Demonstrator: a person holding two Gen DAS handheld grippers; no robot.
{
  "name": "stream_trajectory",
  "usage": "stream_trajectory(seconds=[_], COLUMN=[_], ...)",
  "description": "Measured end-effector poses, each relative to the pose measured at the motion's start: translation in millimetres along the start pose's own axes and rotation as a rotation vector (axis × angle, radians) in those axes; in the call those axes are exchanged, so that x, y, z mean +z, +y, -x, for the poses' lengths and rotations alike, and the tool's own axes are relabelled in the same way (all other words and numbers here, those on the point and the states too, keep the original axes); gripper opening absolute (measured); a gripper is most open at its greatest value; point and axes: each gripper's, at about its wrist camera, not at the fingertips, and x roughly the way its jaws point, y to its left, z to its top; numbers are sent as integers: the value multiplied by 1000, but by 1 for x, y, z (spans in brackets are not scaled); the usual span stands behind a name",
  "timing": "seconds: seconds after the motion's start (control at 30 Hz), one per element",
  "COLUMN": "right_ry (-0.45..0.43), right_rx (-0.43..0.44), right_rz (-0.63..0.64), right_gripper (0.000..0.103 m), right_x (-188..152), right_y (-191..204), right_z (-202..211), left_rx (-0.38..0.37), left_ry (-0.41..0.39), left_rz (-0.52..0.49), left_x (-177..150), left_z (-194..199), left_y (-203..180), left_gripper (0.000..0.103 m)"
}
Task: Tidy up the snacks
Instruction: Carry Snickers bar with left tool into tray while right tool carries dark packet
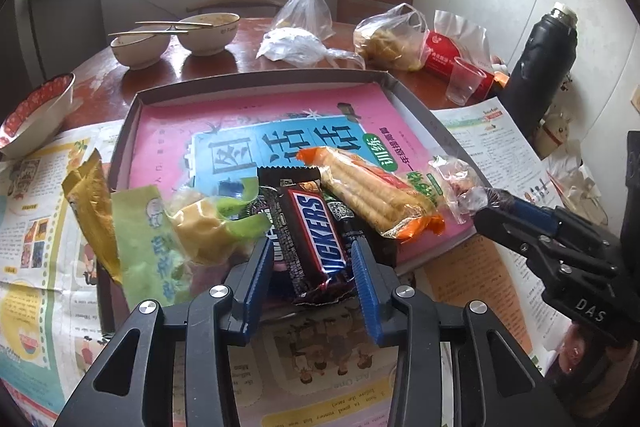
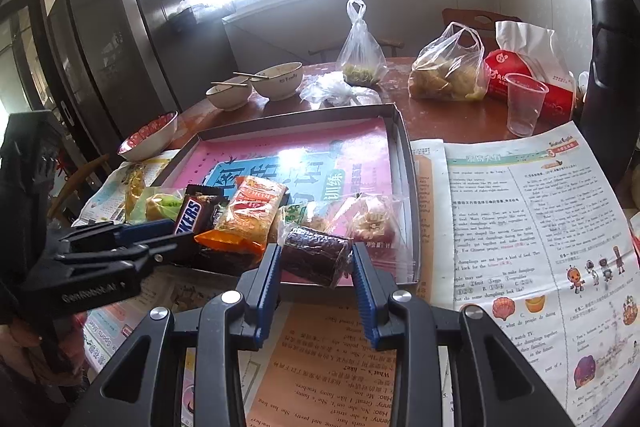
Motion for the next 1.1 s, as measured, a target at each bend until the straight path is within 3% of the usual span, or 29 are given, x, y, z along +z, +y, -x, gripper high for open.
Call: stream_trajectory(seconds=[0.1,1.1], right_ry=[6,35], right_rx=[-4,-44], right_rz=[7,29], right_gripper=[36,35], right_x=[0,5], right_y=[1,-4], right_z=[-2,-33], left_rx=[1,-6], left_ry=[-4,-19], left_rz=[-4,-3], left_x=[1,13], left_z=[-2,-12], left_y=[0,1], left_gripper=[36,35])
